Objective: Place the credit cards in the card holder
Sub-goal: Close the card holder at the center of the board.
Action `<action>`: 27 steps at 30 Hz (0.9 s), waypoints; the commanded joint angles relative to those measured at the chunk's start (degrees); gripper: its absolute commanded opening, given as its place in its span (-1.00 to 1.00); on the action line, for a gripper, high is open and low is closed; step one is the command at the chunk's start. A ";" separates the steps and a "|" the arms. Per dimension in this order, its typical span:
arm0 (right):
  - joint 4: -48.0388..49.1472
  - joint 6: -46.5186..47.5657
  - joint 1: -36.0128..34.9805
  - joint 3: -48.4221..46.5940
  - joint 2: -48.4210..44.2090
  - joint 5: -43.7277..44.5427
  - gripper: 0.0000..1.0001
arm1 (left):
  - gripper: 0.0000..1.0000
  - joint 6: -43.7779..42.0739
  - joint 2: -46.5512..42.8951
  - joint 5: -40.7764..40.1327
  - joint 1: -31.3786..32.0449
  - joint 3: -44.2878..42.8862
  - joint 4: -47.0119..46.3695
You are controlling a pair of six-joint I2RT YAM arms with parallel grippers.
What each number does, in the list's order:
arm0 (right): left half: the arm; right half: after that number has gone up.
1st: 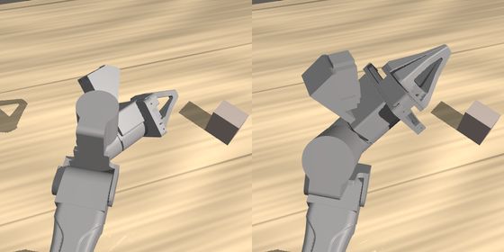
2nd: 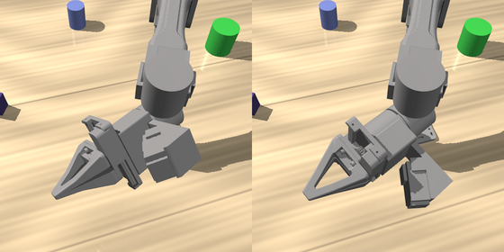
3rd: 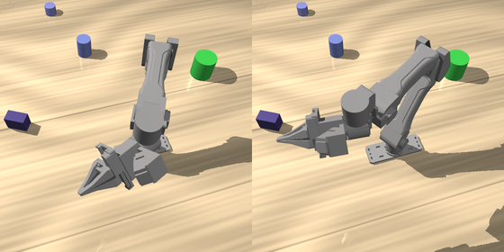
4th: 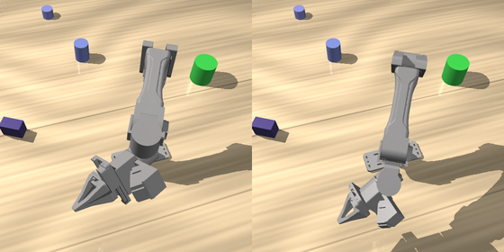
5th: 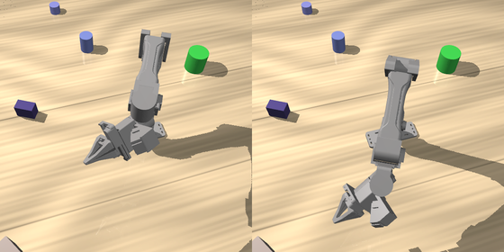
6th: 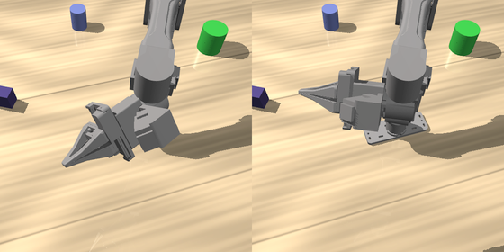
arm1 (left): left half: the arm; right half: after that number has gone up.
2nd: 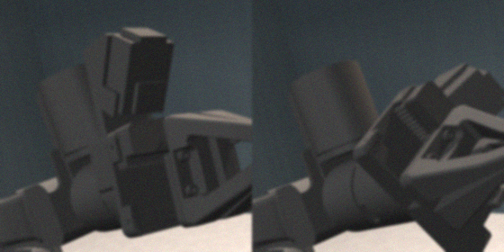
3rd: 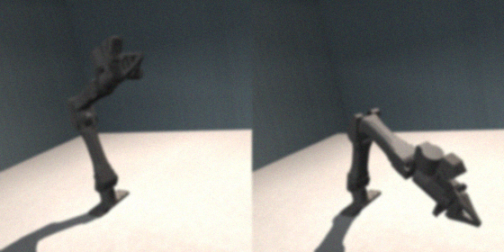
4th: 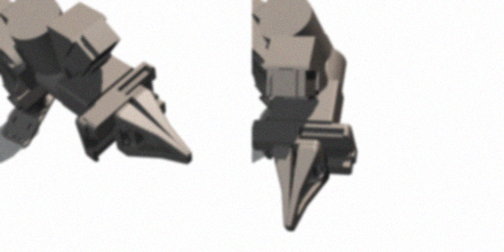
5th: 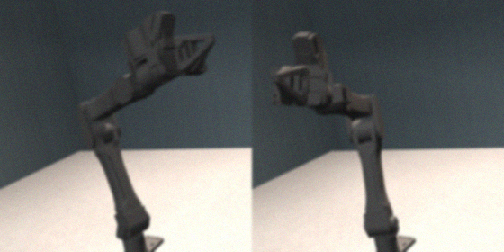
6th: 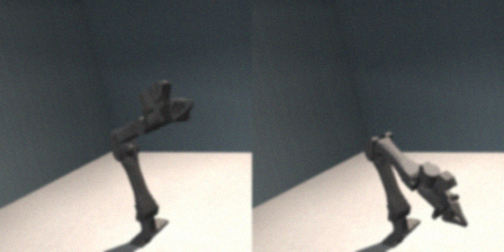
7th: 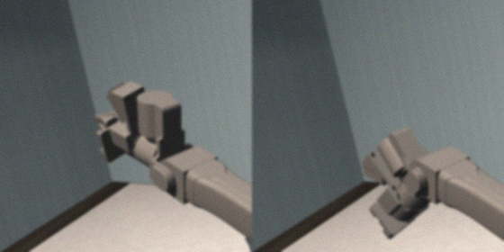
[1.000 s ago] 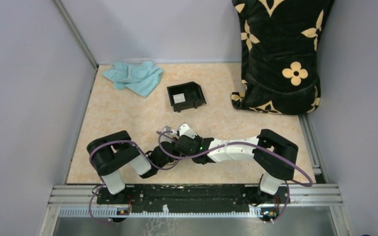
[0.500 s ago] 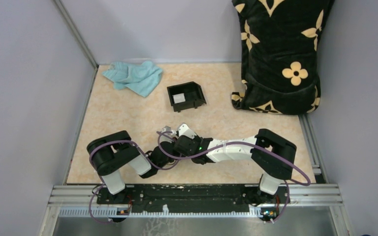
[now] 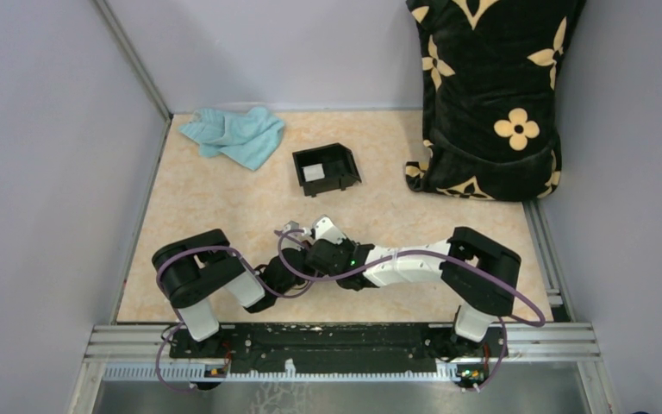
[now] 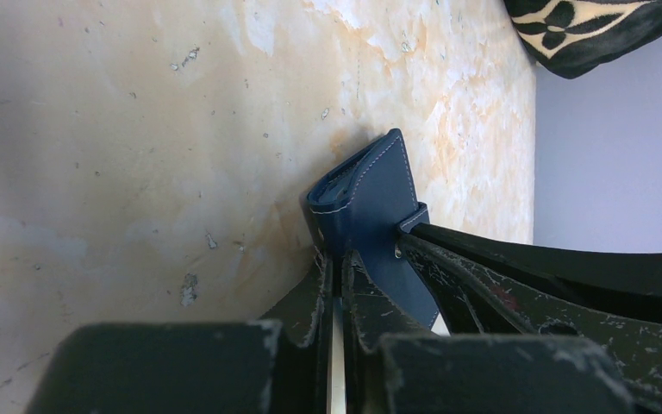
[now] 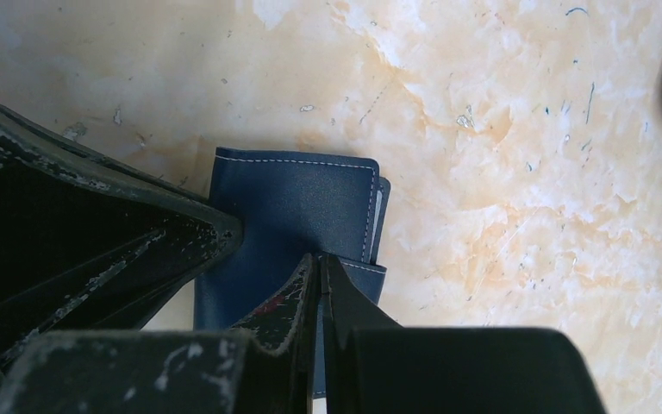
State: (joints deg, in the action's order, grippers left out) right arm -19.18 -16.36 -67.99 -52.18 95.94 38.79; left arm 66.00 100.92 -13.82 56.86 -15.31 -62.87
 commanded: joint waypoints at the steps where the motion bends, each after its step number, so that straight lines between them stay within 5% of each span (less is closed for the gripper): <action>1: 1.74 -4.29 -1.08 2.41 -0.35 -1.97 -0.96 | -1.00 -2.09 1.84 2.42 0.39 0.98 10.99; 27: 4.44 -16.52 -4.94 7.34 4.24 -4.17 -0.99 | -1.00 -1.65 -0.72 1.49 1.23 0.11 15.04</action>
State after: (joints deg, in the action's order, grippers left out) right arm -13.13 -26.81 -71.07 -47.97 95.92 47.11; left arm 66.17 99.04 -13.91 57.01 -16.21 -58.74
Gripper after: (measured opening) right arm 0.019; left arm 0.068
